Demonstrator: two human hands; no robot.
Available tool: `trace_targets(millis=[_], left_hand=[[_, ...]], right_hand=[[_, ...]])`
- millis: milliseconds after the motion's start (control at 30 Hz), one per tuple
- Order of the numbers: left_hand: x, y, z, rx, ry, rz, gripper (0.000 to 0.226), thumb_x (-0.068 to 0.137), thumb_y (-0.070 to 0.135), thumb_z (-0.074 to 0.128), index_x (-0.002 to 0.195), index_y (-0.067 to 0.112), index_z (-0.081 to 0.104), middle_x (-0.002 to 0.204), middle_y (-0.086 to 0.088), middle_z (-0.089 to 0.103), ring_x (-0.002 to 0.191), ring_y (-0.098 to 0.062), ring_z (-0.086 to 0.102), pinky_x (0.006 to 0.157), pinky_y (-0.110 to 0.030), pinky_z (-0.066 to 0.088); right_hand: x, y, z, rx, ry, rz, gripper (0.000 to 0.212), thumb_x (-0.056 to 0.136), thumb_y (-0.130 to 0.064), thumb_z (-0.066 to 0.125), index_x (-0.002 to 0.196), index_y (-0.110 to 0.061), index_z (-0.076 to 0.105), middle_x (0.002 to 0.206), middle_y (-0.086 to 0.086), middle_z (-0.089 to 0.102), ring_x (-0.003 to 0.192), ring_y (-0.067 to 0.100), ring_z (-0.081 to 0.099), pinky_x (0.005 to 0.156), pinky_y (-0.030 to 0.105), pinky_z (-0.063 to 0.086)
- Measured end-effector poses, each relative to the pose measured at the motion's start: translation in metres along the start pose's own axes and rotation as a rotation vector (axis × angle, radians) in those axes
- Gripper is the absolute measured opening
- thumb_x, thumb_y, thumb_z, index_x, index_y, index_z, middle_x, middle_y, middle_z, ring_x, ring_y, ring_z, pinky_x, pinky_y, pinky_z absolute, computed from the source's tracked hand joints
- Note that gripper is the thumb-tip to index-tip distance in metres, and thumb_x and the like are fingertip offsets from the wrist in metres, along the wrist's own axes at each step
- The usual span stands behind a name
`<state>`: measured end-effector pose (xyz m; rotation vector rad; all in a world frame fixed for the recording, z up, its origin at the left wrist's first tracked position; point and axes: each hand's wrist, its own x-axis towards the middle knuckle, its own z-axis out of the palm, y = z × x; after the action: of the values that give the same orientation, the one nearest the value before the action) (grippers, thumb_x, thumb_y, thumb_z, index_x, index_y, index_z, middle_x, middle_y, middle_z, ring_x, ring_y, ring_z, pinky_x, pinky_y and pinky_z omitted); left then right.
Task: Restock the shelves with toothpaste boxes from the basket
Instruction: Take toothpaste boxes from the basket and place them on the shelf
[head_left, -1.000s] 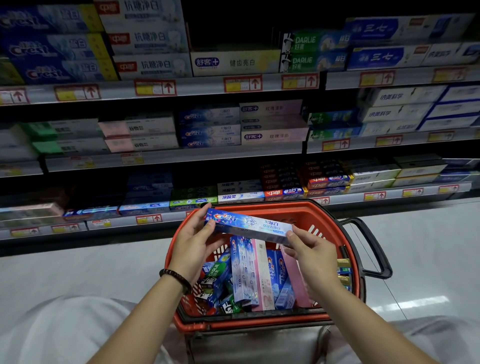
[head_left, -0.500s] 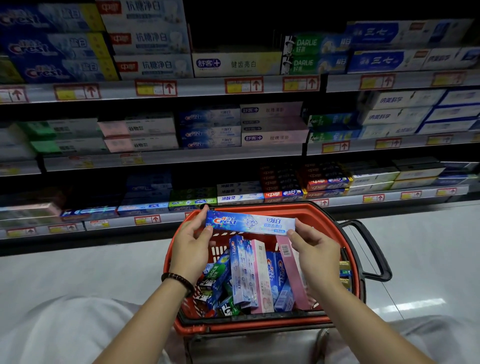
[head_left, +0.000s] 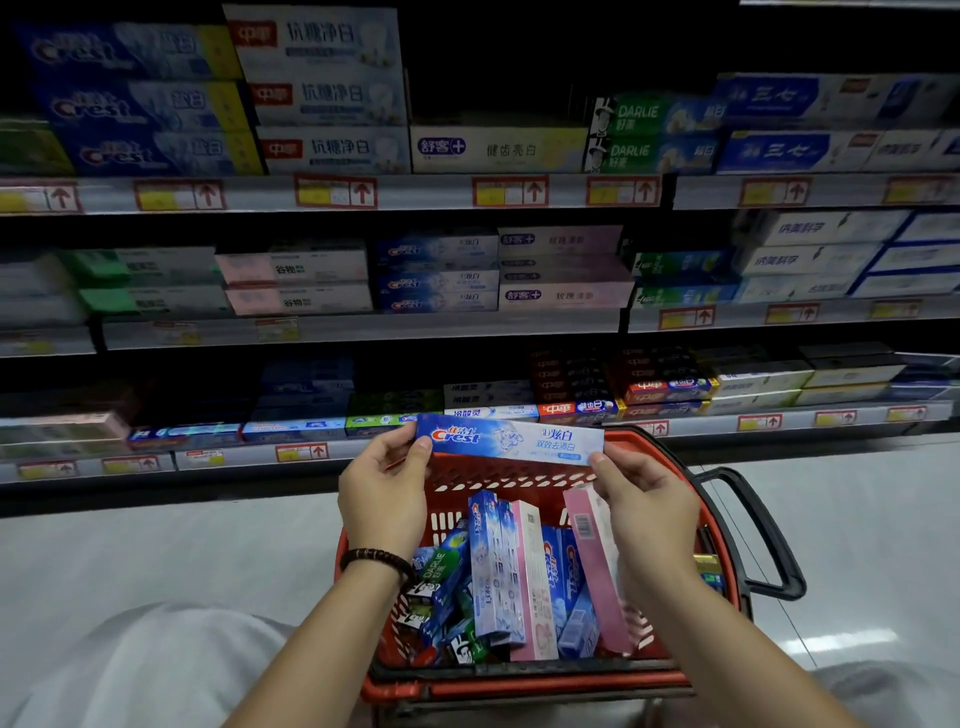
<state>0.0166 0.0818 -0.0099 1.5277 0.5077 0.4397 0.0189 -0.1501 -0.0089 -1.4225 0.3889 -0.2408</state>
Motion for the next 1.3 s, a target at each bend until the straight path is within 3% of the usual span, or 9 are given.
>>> trace_targets(millis=[67, 133, 200, 267, 500, 700, 867, 1100, 1300], left_hand=[[0.003, 0.002, 0.001, 0.008, -0.006, -0.009, 0.014, 0.095, 0.023, 0.075, 0.107, 0.03, 0.073, 0.101, 0.006, 0.077, 0.092, -0.013, 0.076, 0.076, -0.031, 0.065], [0.004, 0.007, 0.002, 0.028, -0.017, 0.0, 0.014, 0.095, 0.023, 0.076, 0.102, 0.034, 0.071, 0.1, 0.006, 0.077, 0.088, -0.011, 0.077, 0.077, -0.031, 0.064], [0.007, 0.012, 0.003, 0.072, -0.025, 0.024, 0.014, 0.095, 0.025, 0.075, 0.105, 0.035, 0.072, 0.101, 0.01, 0.077, 0.092, -0.011, 0.076, 0.078, -0.028, 0.063], [0.01, 0.018, 0.004, 0.156, -0.031, 0.061, 0.02, 0.096, 0.028, 0.073, 0.116, 0.034, 0.073, 0.105, 0.009, 0.074, 0.097, -0.01, 0.072, 0.069, -0.017, 0.059], [0.033, 0.042, 0.01, 0.179, -0.028, 0.079, 0.032, 0.095, 0.017, 0.073, 0.125, 0.031, 0.072, 0.1, 0.013, 0.071, 0.084, -0.001, 0.068, 0.062, -0.009, 0.047], [0.067, 0.064, 0.015, 0.19, -0.027, 0.133, 0.033, 0.092, 0.01, 0.072, 0.116, 0.033, 0.074, 0.096, 0.01, 0.073, 0.08, -0.003, 0.069, 0.069, -0.018, 0.054], [0.105, 0.079, 0.023, 0.22, -0.013, 0.206, 0.036, 0.089, 0.014, 0.073, 0.104, 0.047, 0.071, 0.096, 0.016, 0.072, 0.091, -0.012, 0.068, 0.081, -0.032, 0.055], [0.15, 0.088, 0.043, 0.226, 0.016, 0.199, 0.038, 0.088, 0.014, 0.071, 0.118, 0.037, 0.072, 0.102, 0.016, 0.068, 0.089, -0.006, 0.065, 0.068, -0.016, 0.043], [0.186, 0.085, 0.059, 0.222, 0.032, 0.149, 0.033, 0.088, 0.015, 0.071, 0.115, 0.035, 0.068, 0.101, 0.015, 0.068, 0.093, -0.008, 0.065, 0.08, -0.028, 0.049]], right_hand=[[0.005, -0.008, 0.003, 0.006, -0.002, 0.011, 0.009, 0.096, -0.012, 0.077, 0.103, -0.016, 0.081, 0.096, 0.0, 0.082, 0.097, 0.02, 0.079, 0.091, 0.044, 0.063], [0.01, -0.017, 0.006, 0.009, 0.001, 0.01, 0.009, 0.097, -0.012, 0.076, 0.103, -0.016, 0.08, 0.097, 0.003, 0.082, 0.1, 0.025, 0.079, 0.093, 0.051, 0.063], [0.013, -0.024, 0.009, 0.02, 0.002, 0.0, 0.009, 0.098, -0.012, 0.075, 0.103, -0.017, 0.08, 0.096, 0.002, 0.082, 0.099, 0.025, 0.079, 0.088, 0.05, 0.064], [0.017, -0.029, 0.014, 0.023, 0.006, -0.017, 0.009, 0.097, -0.013, 0.076, 0.104, -0.018, 0.08, 0.096, 0.002, 0.082, 0.098, 0.024, 0.079, 0.09, 0.051, 0.064], [0.038, -0.042, 0.039, -0.03, 0.025, -0.088, 0.011, 0.095, -0.018, 0.08, 0.098, -0.028, 0.082, 0.093, -0.005, 0.082, 0.097, 0.017, 0.079, 0.09, 0.048, 0.064], [0.057, -0.06, 0.064, -0.084, 0.043, -0.166, 0.017, 0.094, -0.018, 0.08, 0.094, -0.034, 0.079, 0.087, -0.02, 0.079, 0.087, 0.001, 0.075, 0.09, 0.041, 0.065], [0.081, -0.07, 0.089, -0.11, 0.033, -0.208, 0.015, 0.093, -0.019, 0.081, 0.089, -0.033, 0.079, 0.083, -0.016, 0.079, 0.084, 0.007, 0.075, 0.089, 0.044, 0.064], [0.12, -0.076, 0.126, -0.088, 0.026, -0.194, 0.011, 0.091, -0.018, 0.082, 0.094, -0.029, 0.082, 0.087, -0.013, 0.08, 0.089, 0.007, 0.076, 0.091, 0.042, 0.064], [0.152, -0.08, 0.156, -0.13, 0.003, -0.194, 0.015, 0.088, -0.014, 0.08, 0.096, -0.028, 0.081, 0.089, -0.011, 0.08, 0.089, 0.01, 0.075, 0.091, 0.041, 0.063]])
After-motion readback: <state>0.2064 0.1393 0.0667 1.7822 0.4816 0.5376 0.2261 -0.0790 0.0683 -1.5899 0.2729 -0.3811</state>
